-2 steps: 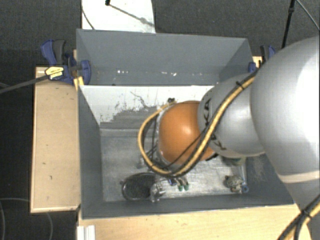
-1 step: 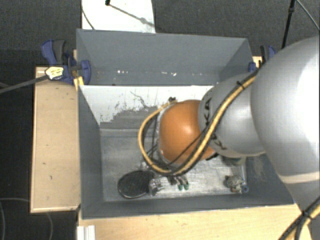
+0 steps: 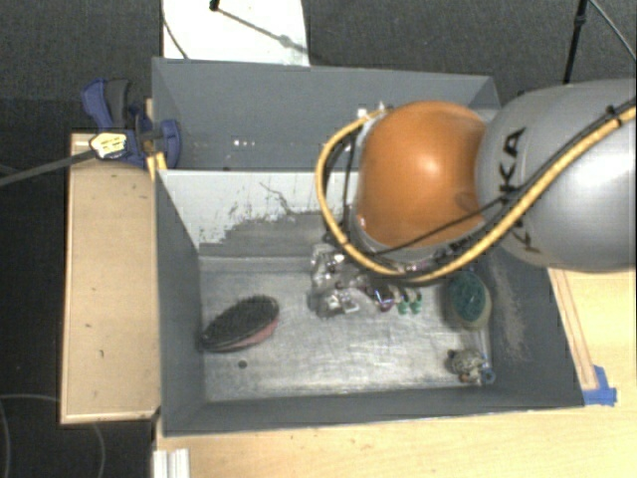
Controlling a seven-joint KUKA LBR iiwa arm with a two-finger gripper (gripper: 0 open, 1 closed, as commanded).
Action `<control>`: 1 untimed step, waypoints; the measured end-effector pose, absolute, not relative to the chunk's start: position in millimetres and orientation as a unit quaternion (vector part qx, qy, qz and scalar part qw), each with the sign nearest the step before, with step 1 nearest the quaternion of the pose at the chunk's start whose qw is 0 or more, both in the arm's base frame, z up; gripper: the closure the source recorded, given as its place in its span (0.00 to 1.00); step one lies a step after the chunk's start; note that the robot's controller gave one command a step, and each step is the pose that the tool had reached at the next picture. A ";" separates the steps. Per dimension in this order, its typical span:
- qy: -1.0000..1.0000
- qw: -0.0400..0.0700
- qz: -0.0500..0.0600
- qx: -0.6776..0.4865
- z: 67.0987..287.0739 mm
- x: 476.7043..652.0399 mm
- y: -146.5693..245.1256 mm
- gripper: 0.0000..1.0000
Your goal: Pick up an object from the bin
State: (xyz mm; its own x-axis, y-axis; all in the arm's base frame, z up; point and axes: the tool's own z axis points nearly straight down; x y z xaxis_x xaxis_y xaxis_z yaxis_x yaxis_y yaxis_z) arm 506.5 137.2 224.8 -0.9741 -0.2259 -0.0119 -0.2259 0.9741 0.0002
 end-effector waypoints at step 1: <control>0.994 0.001 0.000 -0.113 220.2 504.4 137.3 0.00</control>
Offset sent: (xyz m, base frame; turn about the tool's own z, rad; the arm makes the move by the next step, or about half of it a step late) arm 0.0000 0.0000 0.0000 0.0000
